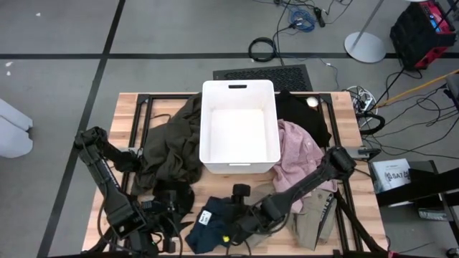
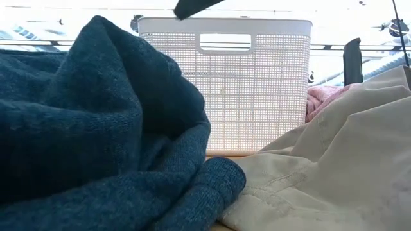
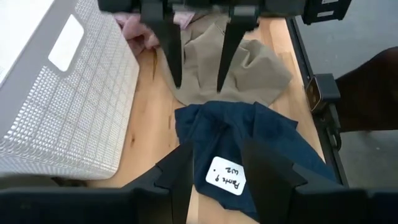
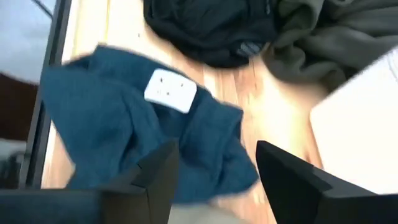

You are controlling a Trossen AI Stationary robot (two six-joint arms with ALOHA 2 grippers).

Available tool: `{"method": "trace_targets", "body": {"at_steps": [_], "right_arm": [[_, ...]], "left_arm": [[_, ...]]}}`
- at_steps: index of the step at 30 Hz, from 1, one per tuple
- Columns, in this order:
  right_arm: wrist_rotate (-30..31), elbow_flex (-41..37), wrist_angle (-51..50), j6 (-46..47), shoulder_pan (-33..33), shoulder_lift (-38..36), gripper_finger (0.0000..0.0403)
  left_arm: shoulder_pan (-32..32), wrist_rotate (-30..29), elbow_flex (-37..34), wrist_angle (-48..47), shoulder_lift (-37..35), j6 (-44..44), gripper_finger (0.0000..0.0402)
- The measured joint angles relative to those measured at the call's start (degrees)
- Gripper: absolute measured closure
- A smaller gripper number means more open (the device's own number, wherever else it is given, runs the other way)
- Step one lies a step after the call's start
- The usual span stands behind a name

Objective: Sort clothes
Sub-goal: Put the blue shorts into the white laundry bin

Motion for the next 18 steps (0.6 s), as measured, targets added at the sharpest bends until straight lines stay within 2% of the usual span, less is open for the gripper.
{"method": "trace_targets", "body": {"at_steps": [3, 7, 9, 12, 18], "right_arm": [[2.31, 3.83, -10.37, 2.68, 1.43, 0.02, 0.0212], [11.37, 8.74, -26.34, 9.4, 4.15, -0.02, 0.0227], [13.85, 9.76, -32.22, 13.43, 5.61, -0.62, 0.0234], [15.17, 9.85, -37.58, 19.03, 7.99, -2.51, 0.0242], [17.53, 9.85, -43.99, 28.29, 12.62, -5.78, 0.025]], "left_arm": [[1.4, 2.28, 0.0, 1.28, 0.61, 0.74, 0.0258], [4.01, 7.74, 0.0, 7.65, 3.74, 5.84, 0.0258], [5.73, 9.27, 0.0, 11.44, 5.6, 6.71, 0.0258], [8.93, 10.51, 0.0, 15.13, 8.28, 1.94, 0.0258], [14.45, 19.19, 0.02, 20.48, 11.09, -2.1, 0.0258]]}}
